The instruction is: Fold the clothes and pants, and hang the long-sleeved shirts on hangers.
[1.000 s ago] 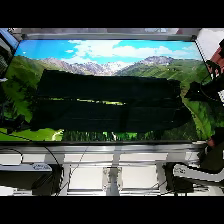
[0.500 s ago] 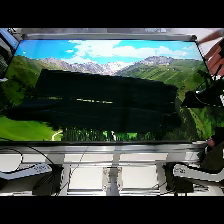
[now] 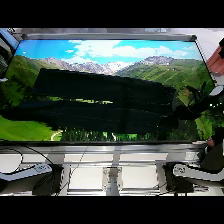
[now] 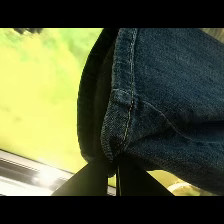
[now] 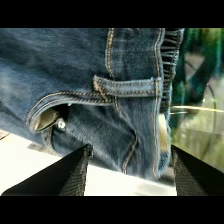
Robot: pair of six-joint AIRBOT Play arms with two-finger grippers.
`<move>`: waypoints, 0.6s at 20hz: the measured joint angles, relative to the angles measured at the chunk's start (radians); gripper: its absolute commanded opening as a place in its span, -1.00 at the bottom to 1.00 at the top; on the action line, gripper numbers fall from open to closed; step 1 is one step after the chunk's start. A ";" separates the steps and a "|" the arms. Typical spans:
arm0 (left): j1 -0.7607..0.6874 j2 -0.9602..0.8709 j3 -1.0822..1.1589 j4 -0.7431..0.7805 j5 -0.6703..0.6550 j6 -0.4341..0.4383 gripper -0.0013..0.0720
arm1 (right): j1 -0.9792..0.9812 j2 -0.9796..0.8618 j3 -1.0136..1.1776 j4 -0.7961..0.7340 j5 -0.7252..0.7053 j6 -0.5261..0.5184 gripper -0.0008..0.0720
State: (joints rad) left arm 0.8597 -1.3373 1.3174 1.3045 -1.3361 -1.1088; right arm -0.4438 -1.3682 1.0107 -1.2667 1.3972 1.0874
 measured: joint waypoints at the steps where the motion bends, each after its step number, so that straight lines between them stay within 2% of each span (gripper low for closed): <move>1: 0.000 0.000 0.000 0.000 0.000 0.001 -0.88 | 0.000 0.000 -0.023 0.006 -0.028 -0.009 0.53; 3: 0.000 -0.005 0.000 0.001 -0.001 0.001 -0.88 | 0.000 0.000 -0.058 0.014 -0.068 -0.023 0.51; 5: 0.000 -0.010 0.000 0.002 -0.004 0.001 -0.88 | 0.000 0.000 -0.087 0.025 -0.096 -0.032 -0.09; 6: 0.000 -0.012 0.000 0.002 -0.007 0.001 -0.88 | 0.000 0.000 -0.101 0.035 -0.106 -0.038 -0.31; 7: 0.000 -0.015 0.000 0.002 -0.009 0.001 -0.88 | 0.000 0.000 -0.116 0.047 -0.117 -0.043 -0.75; 8: 0.000 -0.018 0.000 0.002 -0.011 0.001 -0.88 | 0.000 0.000 -0.130 0.059 -0.122 -0.047 -0.92; 12: 0.004 -0.016 0.000 -0.021 -0.015 0.069 -0.88 | -0.013 0.000 -0.138 0.082 -0.075 -0.070 -0.92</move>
State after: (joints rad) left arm 0.8639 -1.3529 1.3174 1.2835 -1.3510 -1.0393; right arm -0.4568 -1.3682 0.8722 -1.1851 1.3220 1.0172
